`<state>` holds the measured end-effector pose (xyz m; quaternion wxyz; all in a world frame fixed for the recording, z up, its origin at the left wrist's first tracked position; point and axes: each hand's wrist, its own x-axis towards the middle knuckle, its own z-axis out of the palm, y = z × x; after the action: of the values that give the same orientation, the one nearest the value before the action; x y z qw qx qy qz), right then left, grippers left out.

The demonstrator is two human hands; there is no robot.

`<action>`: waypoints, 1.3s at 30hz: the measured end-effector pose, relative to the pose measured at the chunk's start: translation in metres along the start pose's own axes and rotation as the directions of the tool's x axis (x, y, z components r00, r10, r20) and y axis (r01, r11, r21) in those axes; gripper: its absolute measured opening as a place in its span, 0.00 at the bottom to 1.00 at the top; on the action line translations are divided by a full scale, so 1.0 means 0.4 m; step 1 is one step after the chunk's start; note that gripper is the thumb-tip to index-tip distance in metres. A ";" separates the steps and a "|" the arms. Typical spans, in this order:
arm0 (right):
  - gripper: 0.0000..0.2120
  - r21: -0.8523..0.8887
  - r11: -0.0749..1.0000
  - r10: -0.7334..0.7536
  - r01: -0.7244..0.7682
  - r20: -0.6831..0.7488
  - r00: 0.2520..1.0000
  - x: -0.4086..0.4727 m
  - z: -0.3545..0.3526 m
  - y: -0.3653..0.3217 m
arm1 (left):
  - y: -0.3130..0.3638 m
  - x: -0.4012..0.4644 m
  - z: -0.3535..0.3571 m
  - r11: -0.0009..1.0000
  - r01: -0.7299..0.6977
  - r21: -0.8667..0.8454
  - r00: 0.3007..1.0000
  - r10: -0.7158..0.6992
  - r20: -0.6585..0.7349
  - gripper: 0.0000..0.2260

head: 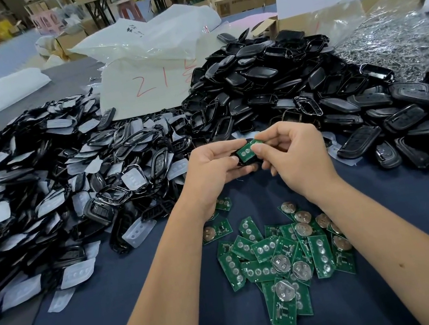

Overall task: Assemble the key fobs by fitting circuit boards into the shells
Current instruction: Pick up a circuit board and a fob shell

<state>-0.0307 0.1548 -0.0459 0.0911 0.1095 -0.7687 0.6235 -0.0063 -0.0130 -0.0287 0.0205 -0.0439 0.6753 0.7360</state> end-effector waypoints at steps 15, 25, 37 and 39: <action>0.03 -0.089 0.996 0.010 -0.014 -0.041 0.999 0.000 -0.001 0.006 | 0.001 -0.003 0.015 0.999 -0.029 0.024 0.995 0.032 -0.099 0.09; 0.04 -0.157 0.987 0.013 -0.021 -0.053 0.999 0.001 0.001 0.004 | -0.007 -0.001 0.015 0.997 -0.043 0.068 0.994 0.049 -0.102 0.08; 0.07 -0.118 0.990 0.081 -0.072 0.072 0.994 0.012 -0.009 0.004 | -0.013 0.002 0.010 0.998 -0.010 0.062 0.992 0.018 -0.127 0.07; 0.08 -0.145 0.987 0.077 -0.067 0.068 0.995 0.010 -0.005 0.003 | -0.013 0.002 0.010 0.997 -0.007 0.071 0.992 0.016 -0.127 0.07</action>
<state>-0.0347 0.1568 -0.0453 0.0477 0.0976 -0.8177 0.5653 -0.0067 -0.0086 -0.0335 -0.0253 -0.0860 0.7009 0.7076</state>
